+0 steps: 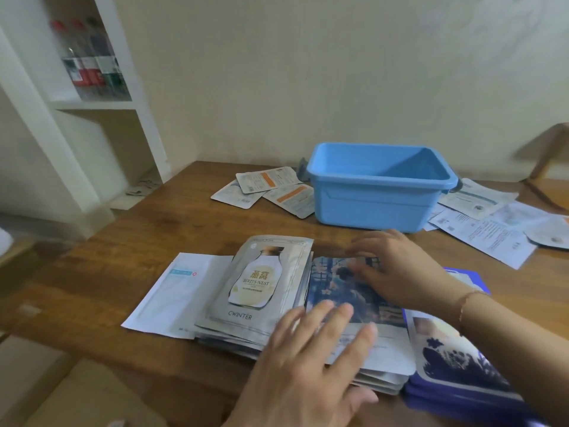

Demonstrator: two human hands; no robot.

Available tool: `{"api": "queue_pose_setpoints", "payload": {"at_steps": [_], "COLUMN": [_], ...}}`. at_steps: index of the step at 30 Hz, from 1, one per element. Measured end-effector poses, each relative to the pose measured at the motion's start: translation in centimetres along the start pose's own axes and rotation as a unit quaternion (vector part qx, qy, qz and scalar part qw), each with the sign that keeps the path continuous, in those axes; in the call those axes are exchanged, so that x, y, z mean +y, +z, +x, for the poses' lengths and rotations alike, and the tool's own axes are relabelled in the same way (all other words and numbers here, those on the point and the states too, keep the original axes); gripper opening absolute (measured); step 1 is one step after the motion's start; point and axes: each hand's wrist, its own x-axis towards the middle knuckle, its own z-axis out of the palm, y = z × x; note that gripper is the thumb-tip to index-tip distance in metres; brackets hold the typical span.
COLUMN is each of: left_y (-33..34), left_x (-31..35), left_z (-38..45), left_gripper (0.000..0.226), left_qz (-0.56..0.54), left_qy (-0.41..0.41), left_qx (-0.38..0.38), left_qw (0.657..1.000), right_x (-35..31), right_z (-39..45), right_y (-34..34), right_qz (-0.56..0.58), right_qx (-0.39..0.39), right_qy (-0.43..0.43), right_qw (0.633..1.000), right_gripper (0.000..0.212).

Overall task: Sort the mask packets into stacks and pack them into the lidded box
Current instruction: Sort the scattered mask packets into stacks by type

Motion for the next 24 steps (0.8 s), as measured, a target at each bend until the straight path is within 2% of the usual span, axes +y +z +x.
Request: {"api": "queue_pose_setpoints", "payload": {"at_steps": [3,5,8,12,16,20,22,24], "left_y": [0.8,0.9,1.0,1.7,2.0,1.9,1.9,2.5], "left_x": [0.7,0.7,0.4,0.5,0.7,0.5,1.0,1.4], "left_z": [0.3,0.2,-0.2,-0.7,-0.9,-1.3,-1.4,-1.7], "left_gripper": [0.059,0.059,0.055,0.059,0.045,0.042,0.041,0.042], "left_qz": [-0.023,-0.020,-0.014,-0.013,-0.026,-0.001,-0.034,-0.012], "left_qy": [0.004,0.013,0.027,0.017,0.016,0.022,-0.016,0.001], "left_qx": [-0.078,-0.119,-0.140,-0.136,-0.094,-0.115,-0.108,-0.111], "left_qw": [0.997,0.993,0.990,0.990,0.995,0.993,0.993,0.994], "right_x": [-1.1,-1.3,-1.0,-0.9,-0.4,-0.8,-0.8,-0.8], "right_z": [-1.3,-2.1,-2.6,-2.9,-3.1,-3.0,-3.1,-3.2], "right_y": [0.3,0.7,1.1,1.6,2.0,1.7,1.3,0.8], "right_qz": [-0.050,-0.092,-0.093,-0.112,-0.126,-0.117,-0.110,-0.120], "right_qx": [-0.047,-0.080,-0.106,-0.104,-0.107,-0.121,-0.124,-0.126], "right_qy": [-0.045,-0.054,-0.050,-0.059,-0.065,-0.057,-0.055,-0.051], "right_qw": [0.997,0.991,0.989,0.986,0.984,0.984,0.985,0.983], "right_gripper": [0.074,0.082,0.088,0.090,0.093,0.090,0.087,0.085]}}
